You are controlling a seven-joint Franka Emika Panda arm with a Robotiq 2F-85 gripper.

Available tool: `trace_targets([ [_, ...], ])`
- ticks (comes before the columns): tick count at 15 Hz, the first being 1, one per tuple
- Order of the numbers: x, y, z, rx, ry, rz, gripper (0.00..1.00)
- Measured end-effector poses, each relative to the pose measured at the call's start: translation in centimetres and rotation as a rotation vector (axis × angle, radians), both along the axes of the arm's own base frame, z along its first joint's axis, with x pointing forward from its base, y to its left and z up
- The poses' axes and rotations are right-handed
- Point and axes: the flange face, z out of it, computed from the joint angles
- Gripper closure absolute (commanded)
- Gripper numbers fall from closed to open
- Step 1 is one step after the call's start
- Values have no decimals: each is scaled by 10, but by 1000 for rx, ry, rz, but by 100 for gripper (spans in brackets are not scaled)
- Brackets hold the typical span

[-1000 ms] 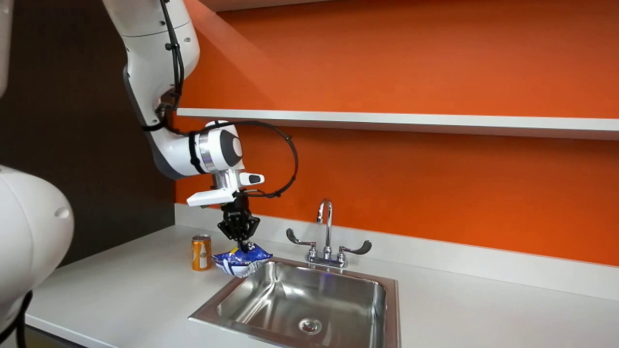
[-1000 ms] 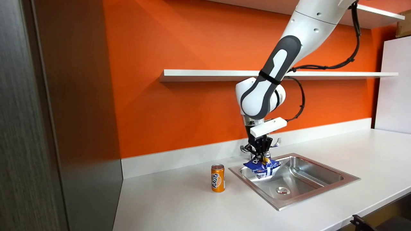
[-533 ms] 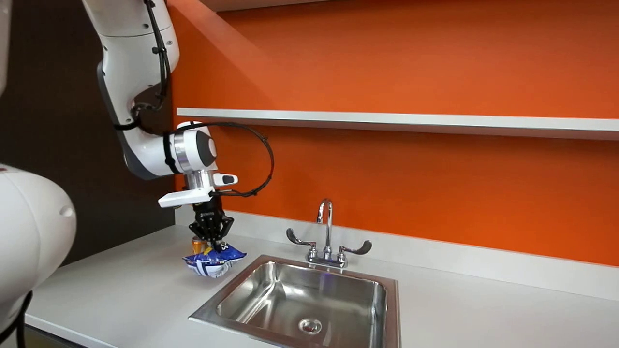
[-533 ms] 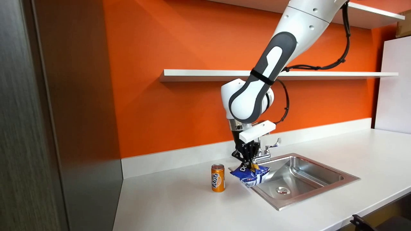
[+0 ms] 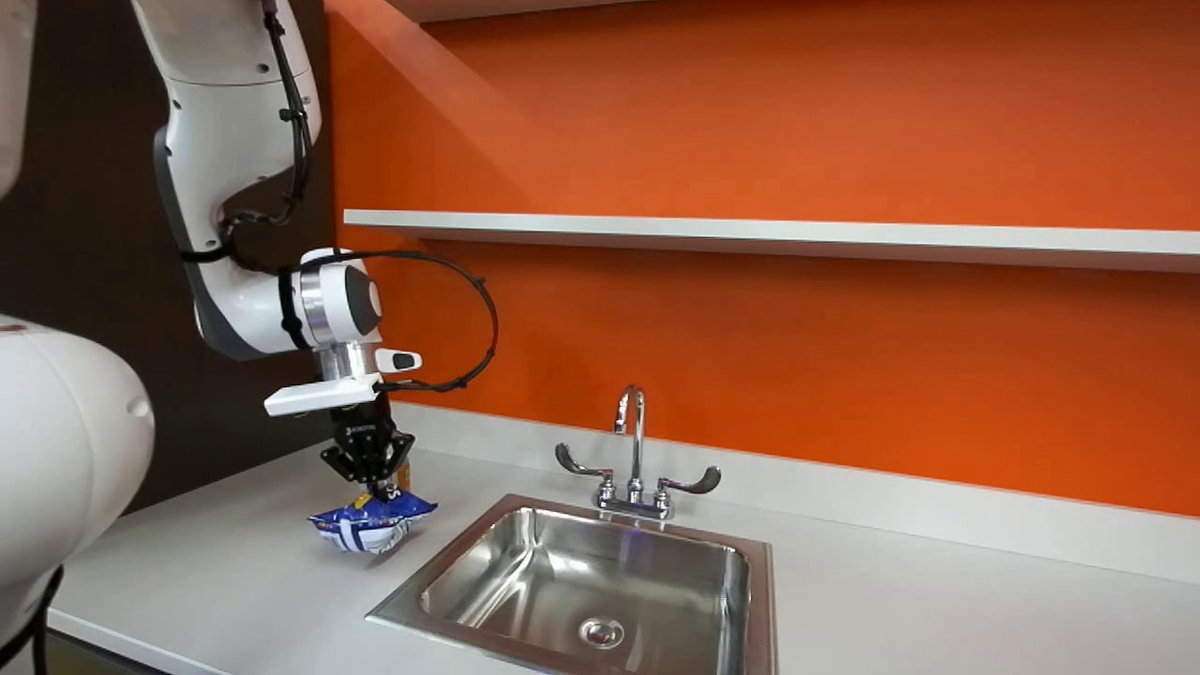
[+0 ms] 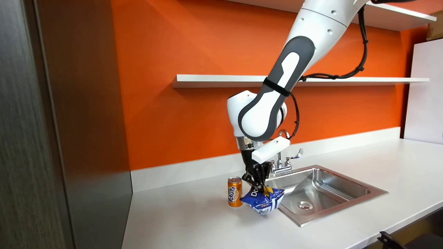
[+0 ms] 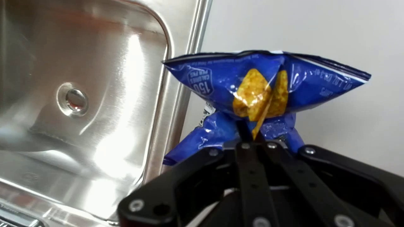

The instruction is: Remove the packet of doritos from the sink and place it on the counter top

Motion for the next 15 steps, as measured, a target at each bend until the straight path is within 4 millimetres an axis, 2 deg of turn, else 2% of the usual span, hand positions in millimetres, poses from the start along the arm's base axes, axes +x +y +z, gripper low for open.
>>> trace_targets([
  [7, -11, 6, -18, -4, 44, 45, 100],
  [8, -12, 6, -20, -4, 47, 45, 97],
  [9, -13, 6, -22, -5, 51, 45, 73],
  [11, -14, 5, -24, -6, 56, 45, 69],
  [15, -14, 4, -24, -7, 56, 43, 39],
])
